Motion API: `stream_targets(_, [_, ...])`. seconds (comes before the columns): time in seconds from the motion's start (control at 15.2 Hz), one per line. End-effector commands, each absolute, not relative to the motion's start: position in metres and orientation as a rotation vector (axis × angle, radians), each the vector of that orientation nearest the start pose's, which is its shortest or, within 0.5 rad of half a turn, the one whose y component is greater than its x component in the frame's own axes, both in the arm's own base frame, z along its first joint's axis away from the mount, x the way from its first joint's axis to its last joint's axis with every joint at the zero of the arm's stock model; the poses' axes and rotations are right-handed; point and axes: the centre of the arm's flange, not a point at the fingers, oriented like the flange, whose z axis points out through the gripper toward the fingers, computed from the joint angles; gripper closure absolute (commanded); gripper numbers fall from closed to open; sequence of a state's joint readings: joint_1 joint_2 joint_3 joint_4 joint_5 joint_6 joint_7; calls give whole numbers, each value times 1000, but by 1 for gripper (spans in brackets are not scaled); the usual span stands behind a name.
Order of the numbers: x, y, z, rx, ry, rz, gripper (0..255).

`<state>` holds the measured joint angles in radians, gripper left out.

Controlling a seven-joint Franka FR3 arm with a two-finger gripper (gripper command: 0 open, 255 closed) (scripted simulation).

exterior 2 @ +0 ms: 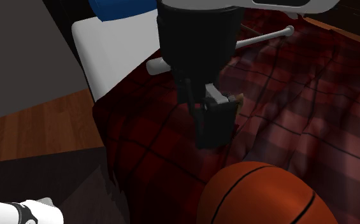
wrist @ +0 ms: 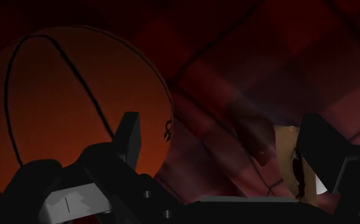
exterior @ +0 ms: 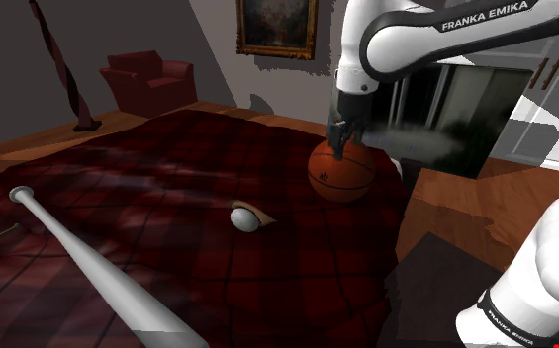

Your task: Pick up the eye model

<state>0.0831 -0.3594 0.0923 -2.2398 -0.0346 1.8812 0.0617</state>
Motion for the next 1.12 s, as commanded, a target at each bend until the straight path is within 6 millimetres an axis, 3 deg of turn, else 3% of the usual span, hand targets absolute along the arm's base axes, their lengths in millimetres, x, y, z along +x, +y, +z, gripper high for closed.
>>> stream_targets(0.0, [459, 97, 496, -3195, -202, -8, 0])
stream_targets(1.06, [585, 222, 384, -3148, -294, 24, 0])
